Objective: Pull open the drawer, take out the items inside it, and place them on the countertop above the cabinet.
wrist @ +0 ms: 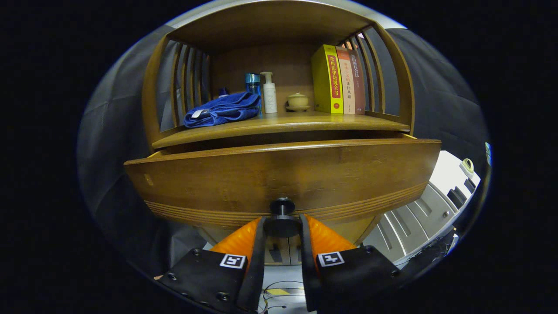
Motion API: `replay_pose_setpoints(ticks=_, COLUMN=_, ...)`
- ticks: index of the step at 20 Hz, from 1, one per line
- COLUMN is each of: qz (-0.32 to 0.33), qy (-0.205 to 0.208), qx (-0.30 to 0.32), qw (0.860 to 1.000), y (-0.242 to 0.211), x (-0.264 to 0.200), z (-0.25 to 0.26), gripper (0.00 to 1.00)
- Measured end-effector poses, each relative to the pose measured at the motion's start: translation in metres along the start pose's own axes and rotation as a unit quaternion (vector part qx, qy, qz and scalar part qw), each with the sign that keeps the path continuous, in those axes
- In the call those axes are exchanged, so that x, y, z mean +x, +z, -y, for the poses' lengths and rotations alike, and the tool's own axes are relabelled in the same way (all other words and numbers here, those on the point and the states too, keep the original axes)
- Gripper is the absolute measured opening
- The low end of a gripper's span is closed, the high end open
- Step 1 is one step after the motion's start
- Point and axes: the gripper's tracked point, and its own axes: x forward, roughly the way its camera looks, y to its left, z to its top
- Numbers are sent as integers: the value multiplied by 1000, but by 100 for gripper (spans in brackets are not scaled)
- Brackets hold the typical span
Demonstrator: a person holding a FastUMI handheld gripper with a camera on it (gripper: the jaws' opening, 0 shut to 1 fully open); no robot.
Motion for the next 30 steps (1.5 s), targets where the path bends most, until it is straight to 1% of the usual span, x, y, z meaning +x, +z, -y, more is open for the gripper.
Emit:
replay_pose_setpoints(ticks=1, qz=-3, qy=1, qx=2, qw=1000, y=-4, x=-5, z=0, gripper=46)
replay_pose_setpoints(ticks=2, qz=-4, qy=0, qx=3, qw=1000, y=-6, x=-9, z=0, gripper=42)
replay_pose_setpoints(ticks=9, qz=-7, qy=-8, qx=-8, qw=1000, y=-22, x=-43, z=-1, gripper=42)
replay_pose_setpoints(ticks=18, qz=-24, qy=-16, qx=-2, qw=1000, y=-46, x=-70, z=-1, gripper=41)
replay_pose_setpoints(ticks=25, qz=-21, qy=-13, qx=-5, qw=1000, y=-51, x=-74, z=0, gripper=42)
replay_pose_setpoints(ticks=27, qz=-19, qy=-12, qx=-4, qw=1000, y=-51, x=-74, z=1, gripper=42)
replay_pose_setpoints(ticks=30, qz=-23, qy=-11, qx=-2, qw=1000, y=-50, x=-79, z=1, gripper=51)
